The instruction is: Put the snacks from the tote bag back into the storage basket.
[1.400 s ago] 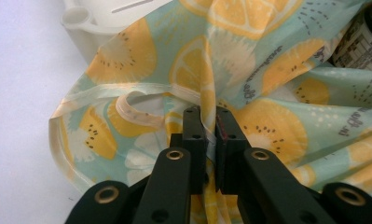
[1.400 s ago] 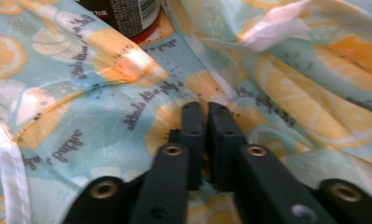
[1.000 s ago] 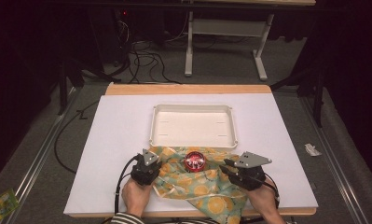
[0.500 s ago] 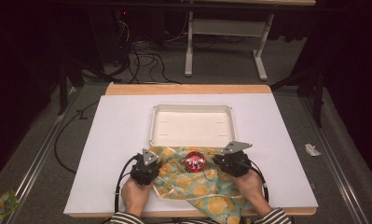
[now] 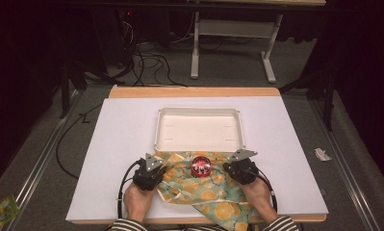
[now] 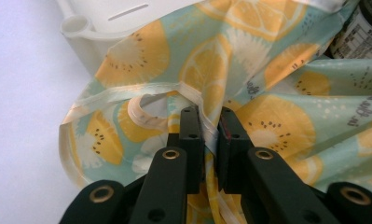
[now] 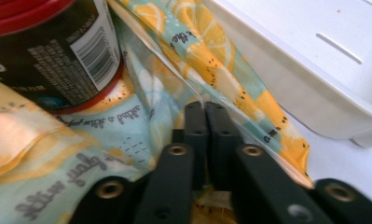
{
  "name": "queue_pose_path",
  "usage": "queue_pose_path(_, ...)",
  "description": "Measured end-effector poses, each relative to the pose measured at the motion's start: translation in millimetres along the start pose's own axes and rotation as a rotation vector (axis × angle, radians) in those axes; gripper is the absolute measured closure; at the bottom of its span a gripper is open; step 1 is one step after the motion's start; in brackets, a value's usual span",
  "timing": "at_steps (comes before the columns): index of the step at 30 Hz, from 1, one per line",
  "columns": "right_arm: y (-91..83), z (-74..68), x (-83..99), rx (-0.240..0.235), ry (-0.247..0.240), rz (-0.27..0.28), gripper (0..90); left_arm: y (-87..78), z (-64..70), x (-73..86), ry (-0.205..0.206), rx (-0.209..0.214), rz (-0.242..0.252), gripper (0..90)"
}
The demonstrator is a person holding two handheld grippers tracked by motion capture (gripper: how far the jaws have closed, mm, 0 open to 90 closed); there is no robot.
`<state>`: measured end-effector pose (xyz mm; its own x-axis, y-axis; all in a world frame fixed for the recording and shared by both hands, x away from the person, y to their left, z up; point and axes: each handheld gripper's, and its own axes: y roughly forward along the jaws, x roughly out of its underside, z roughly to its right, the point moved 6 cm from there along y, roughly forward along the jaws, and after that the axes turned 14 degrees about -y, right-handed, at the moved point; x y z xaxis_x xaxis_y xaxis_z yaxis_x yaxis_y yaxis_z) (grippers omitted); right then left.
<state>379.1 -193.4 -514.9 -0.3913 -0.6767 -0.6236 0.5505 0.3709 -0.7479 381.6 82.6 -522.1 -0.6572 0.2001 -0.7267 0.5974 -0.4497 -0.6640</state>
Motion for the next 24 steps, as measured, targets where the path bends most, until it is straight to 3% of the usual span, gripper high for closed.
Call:
queue_pose_path(4,-15.0,-2.9,-4.6,-0.003,0.0,0.063,74.2,-0.2,-1.5,1.7,-0.021,0.019,0.02,82.5)
queue_pose_path(11,-40.6,-7.1,-20.3,-0.031,-0.004,0.156,62.5,-0.2,0.2,2.9,-0.002,0.03,0.025,77.0)
queue_pose_path(15,-45.7,-11.7,-31.8,-0.063,-0.013,0.19,54.2,-0.3,1.8,3.6,0.024,0.008,0.032,71.8)
queue_pose_path(24,-43.5,-24.5,-55.9,-0.128,-0.049,0.25,39.7,-0.2,1.5,3.7,0.02,0.002,0.035,64.0)
